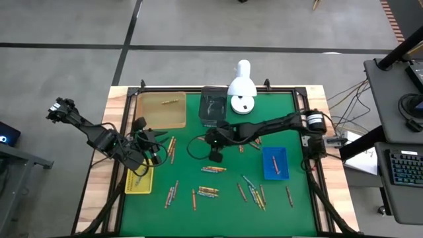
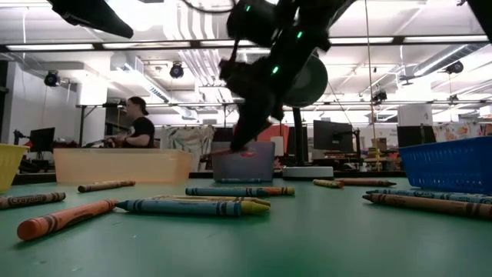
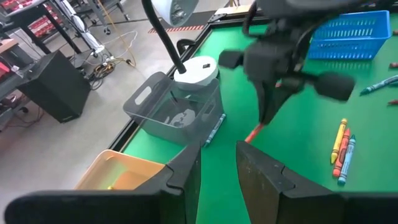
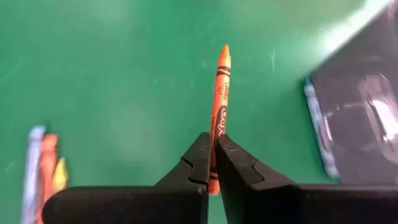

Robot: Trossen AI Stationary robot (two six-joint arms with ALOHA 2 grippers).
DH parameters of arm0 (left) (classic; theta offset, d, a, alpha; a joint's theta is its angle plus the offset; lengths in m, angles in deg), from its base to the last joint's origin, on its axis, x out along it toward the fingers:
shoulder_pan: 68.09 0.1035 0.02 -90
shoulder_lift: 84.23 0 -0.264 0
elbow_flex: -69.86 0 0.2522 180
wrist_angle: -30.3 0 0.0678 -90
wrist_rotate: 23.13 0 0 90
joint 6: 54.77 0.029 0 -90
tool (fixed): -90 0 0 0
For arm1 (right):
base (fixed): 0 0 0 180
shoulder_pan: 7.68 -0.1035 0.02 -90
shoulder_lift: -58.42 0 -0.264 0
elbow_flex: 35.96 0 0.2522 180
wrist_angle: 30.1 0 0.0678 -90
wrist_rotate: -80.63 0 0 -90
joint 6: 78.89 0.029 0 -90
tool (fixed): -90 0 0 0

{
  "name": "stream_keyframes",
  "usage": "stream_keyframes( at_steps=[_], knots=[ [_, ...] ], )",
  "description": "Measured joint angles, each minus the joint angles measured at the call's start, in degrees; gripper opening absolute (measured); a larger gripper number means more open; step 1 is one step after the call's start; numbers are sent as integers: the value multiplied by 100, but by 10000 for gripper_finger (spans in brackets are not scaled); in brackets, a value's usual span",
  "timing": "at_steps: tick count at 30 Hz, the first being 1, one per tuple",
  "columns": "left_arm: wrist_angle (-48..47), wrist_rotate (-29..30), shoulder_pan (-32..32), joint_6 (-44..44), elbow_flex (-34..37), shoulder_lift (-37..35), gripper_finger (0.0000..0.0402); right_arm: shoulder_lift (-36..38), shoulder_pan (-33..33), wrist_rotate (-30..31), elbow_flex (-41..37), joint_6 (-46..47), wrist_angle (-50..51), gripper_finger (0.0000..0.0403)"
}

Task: Sort crayons
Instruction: Put the orange crayon into the blue bin

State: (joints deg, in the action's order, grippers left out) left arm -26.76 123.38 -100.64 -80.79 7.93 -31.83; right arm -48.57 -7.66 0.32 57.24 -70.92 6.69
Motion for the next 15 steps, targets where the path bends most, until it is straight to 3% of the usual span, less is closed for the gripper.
stream_keyframes(
  at_steps=[6, 15],
  knots=[
    [88, 1, 0, 0, 0, 2, 84, 759, -267, 5, -4, 364, 1097, 11],
    [173, 4, 0, 2, 0, 2, 84, 1571, -849, 131, -17, 2009, 3391, 12]
  ],
)
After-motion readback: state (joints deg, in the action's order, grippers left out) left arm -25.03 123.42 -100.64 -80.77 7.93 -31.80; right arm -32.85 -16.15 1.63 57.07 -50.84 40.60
